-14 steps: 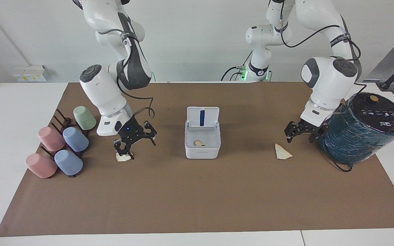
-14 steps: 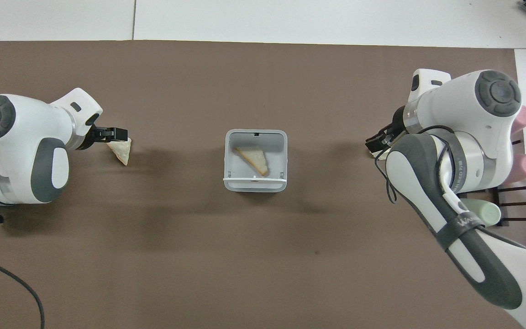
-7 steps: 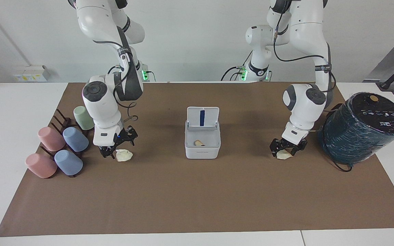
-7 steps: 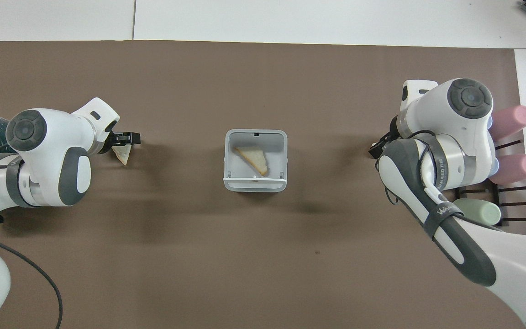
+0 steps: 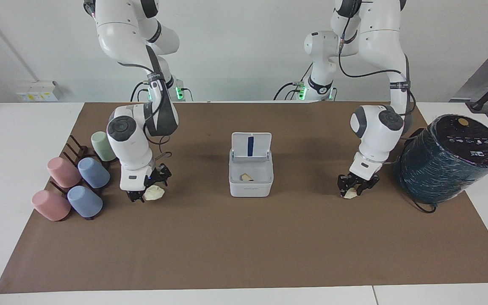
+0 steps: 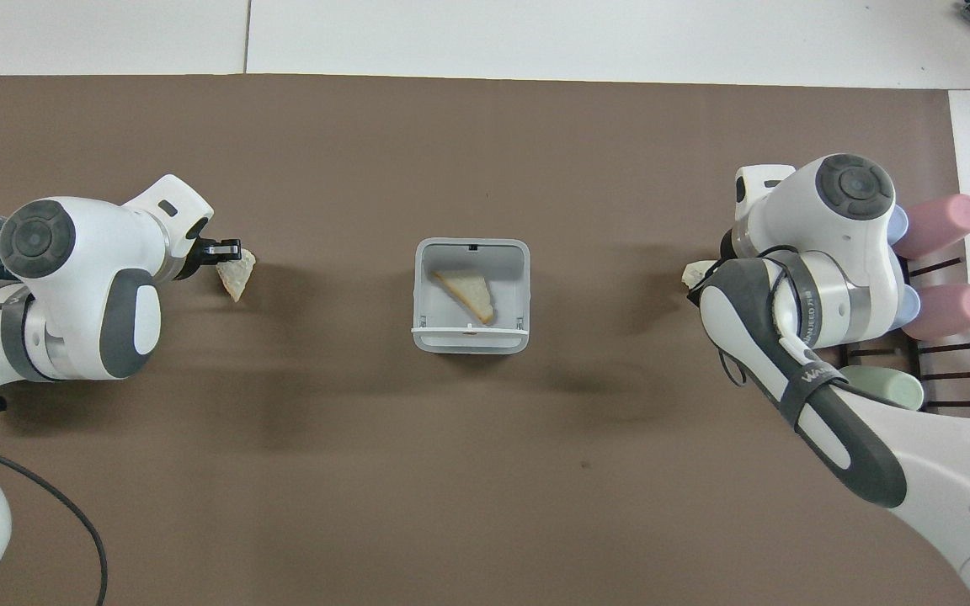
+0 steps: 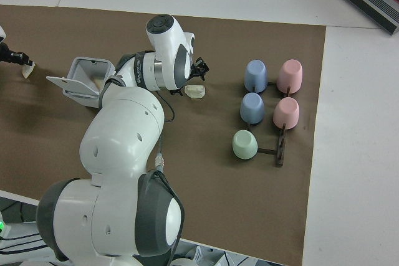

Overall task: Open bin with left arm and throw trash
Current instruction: 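Grasp the paper scrap near the left gripper and lift it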

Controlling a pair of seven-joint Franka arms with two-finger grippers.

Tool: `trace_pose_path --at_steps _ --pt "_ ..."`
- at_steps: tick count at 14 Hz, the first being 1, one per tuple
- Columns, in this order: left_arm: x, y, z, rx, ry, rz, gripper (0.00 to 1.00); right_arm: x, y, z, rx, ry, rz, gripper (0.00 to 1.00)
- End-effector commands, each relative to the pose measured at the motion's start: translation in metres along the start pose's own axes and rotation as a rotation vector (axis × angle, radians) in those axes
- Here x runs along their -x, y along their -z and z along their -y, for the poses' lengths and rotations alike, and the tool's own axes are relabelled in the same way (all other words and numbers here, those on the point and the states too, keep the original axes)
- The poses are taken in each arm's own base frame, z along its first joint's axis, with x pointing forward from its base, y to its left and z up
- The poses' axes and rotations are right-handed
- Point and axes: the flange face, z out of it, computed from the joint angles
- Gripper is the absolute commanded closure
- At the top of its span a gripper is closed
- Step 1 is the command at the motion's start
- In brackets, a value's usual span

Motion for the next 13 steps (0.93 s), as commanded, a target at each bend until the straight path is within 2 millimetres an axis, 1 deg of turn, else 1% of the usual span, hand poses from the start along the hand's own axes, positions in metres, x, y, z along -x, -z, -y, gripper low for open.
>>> trace_pose_path --at_steps 1,3,4,5,6,7,8,9,10,11,12,13 --pt "-0.007 0.001 -0.006 -0.002 0.003 0.009 1.00 0.009 0.001 0.006 -0.010 0.026 0.018 0.00" --pt "-0.024 0.016 -0.013 -0.002 -0.003 0.041 1.00 0.003 0.003 0.011 -0.013 0.009 0.005 0.00" --pt "-0.029 0.020 -0.014 -0.001 -0.004 0.048 1.00 0.002 0.003 0.011 -0.011 0.002 0.000 0.00" --pt "-0.029 0.019 -0.014 -0.001 -0.004 0.046 1.00 0.001 0.004 0.011 -0.006 0.006 -0.007 0.00" --pt "-0.029 0.019 -0.014 -0.001 -0.004 0.046 1.00 0.001 0.003 0.010 0.003 0.008 -0.017 0.03" --pt "-0.031 0.021 -0.014 0.001 -0.003 0.045 1.00 0.003 0.000 0.010 0.006 0.007 -0.021 0.13" --pt "-0.035 0.025 -0.015 0.009 0.005 0.038 1.00 0.004 -0.005 0.012 0.007 0.003 -0.026 0.20" --pt "-0.038 0.027 -0.017 0.023 0.018 0.038 1.00 0.003 -0.007 0.015 0.008 0.004 -0.028 0.30" --pt "-0.045 0.036 -0.021 0.051 0.046 0.035 1.00 0.002 -0.007 0.016 0.007 -0.004 -0.031 0.39" --pt "-0.052 0.048 -0.030 0.086 0.073 0.039 1.00 0.002 -0.007 0.016 -0.007 -0.020 -0.044 0.52" --pt "-0.060 0.066 -0.042 0.121 0.101 0.049 1.00 0.001 -0.006 0.016 -0.017 -0.032 -0.054 0.94" --pt "-0.067 0.084 -0.056 0.132 0.132 0.064 1.00 -0.002 -0.004 0.018 -0.019 -0.041 -0.059 1.00"
